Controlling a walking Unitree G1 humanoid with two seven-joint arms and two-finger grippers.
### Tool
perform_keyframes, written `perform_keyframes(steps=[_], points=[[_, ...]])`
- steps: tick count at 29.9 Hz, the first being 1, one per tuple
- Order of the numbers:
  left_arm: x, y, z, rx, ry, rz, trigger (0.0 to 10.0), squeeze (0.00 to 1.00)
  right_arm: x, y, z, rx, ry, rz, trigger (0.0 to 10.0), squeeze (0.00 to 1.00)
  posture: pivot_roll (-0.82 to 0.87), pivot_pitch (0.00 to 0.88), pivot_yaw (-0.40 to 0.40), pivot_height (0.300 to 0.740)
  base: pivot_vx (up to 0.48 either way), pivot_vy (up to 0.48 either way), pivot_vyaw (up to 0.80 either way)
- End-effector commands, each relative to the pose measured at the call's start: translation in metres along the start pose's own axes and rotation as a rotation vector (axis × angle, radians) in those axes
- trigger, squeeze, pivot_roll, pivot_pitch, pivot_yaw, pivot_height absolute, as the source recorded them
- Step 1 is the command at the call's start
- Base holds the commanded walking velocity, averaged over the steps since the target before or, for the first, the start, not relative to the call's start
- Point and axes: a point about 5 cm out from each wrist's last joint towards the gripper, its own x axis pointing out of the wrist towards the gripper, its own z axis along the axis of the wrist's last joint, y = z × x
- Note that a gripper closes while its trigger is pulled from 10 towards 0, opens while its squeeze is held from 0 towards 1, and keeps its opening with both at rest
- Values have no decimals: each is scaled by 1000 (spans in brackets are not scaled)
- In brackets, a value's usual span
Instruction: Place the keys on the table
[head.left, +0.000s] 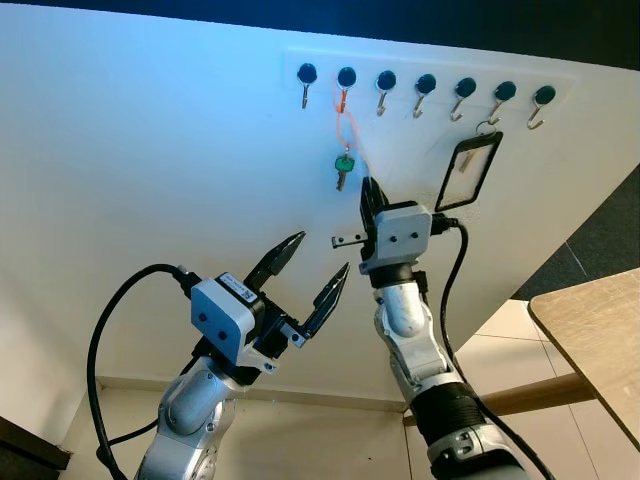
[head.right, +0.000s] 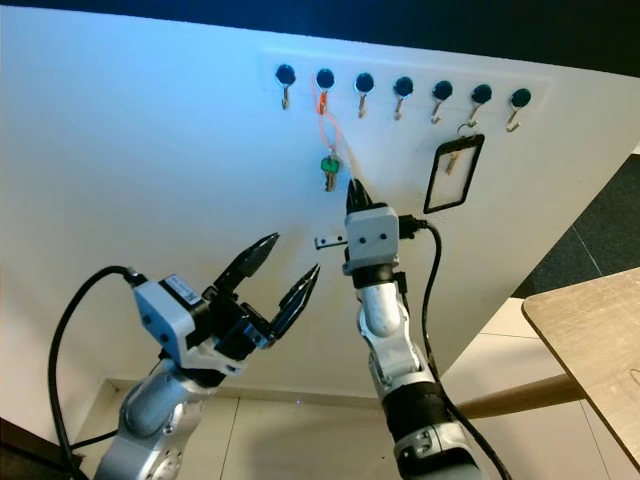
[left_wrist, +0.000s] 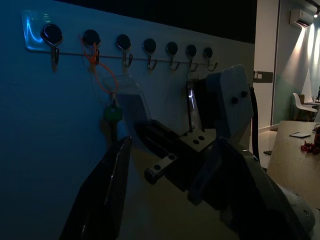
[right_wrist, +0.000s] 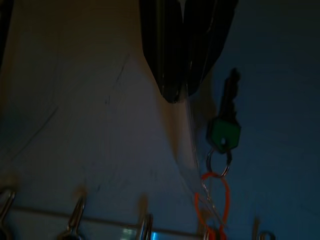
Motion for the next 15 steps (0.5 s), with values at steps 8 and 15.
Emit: perform_keyframes(steps=[8, 15], points=[[2, -3, 3, 14, -3, -12, 10000, 0, 13, -1, 24, 40, -114, -13, 0, 0, 58, 111, -78, 740, 0, 0, 0], [3, -3, 4, 16, -9, -12, 10000, 0, 20, 0, 35, 49, -158, -11, 0, 0, 57, 113, -79, 740, 0, 0, 0]])
